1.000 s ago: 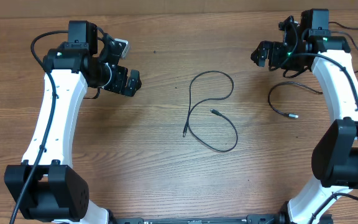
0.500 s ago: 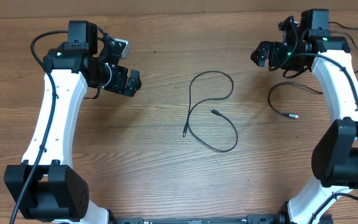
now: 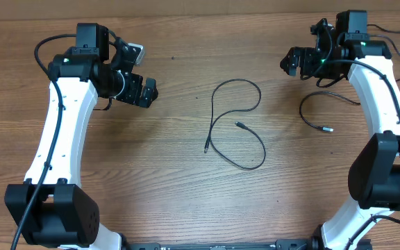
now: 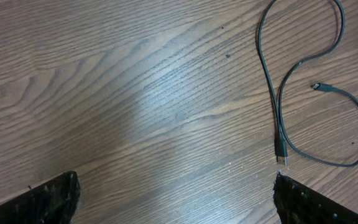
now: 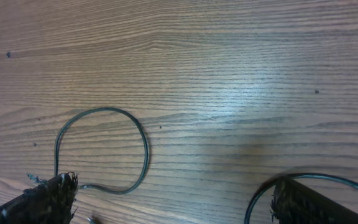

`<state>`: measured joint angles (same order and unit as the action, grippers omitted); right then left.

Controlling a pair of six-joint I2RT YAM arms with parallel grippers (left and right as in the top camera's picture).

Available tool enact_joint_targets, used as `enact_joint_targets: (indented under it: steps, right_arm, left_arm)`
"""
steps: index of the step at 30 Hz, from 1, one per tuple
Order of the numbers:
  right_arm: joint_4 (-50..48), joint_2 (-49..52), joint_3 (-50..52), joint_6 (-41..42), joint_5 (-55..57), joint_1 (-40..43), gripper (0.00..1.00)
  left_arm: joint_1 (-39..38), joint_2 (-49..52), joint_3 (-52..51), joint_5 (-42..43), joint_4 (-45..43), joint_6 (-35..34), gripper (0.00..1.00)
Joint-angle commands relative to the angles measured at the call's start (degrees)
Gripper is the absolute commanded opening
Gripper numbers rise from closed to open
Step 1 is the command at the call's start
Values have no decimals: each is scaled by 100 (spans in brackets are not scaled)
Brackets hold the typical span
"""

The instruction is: Untangle cables

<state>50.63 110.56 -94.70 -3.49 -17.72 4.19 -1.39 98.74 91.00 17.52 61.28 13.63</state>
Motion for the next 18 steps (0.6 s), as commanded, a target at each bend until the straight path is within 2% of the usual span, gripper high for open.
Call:
enact_joint_targets:
  steps: [1, 6, 18]
  right_arm:
    - [7, 4, 50, -308, 13, -22, 100]
    - [4, 4, 50, -608, 15, -109, 100]
    - [-76, 4, 50, -605, 105, -160, 100]
  left_arm:
    - [-13, -136, 22, -11, -4, -37, 100]
    - [-13, -136, 22, -11, -4, -37, 100]
    - [-13, -136, 22, -11, -4, -37, 100]
